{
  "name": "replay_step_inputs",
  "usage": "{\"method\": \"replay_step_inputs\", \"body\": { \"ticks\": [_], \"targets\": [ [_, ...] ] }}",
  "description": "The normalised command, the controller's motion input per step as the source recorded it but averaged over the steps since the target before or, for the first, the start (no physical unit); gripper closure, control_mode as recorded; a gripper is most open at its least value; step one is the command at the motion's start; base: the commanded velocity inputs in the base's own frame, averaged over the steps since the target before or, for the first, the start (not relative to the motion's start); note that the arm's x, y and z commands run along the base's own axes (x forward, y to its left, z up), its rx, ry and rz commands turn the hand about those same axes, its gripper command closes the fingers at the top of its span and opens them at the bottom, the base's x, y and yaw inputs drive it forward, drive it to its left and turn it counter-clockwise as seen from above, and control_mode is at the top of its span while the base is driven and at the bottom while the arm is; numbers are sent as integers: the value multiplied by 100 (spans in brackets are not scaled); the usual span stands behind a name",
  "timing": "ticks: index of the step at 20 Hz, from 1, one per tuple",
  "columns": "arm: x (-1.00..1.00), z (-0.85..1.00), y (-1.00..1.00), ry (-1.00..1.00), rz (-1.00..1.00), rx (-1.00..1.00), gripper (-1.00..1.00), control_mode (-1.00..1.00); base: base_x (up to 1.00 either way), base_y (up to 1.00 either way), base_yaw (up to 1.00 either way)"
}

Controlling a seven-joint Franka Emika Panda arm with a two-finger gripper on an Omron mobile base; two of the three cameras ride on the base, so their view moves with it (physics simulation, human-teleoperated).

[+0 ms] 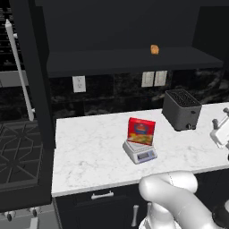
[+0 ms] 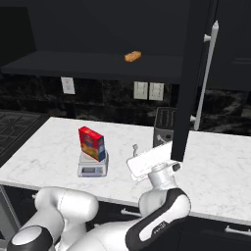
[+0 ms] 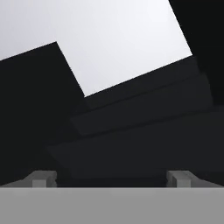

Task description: Pick the boxed food and place it on the digital scale for weighing, and close the cabinet.

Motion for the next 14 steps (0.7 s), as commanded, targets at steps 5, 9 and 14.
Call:
{"method": "replay_step_inputs", "body": {
  "ticks": [5,9,14],
  "targets": [
    [-29,61,-98,0,0,12,-100,-100,0,0,0],
    [-10,41,-100,5,0,10,-100,-100,0,0,0],
    [0,-6,-90,1,0,8,-100,-100,0,0,0]
  ]
}}
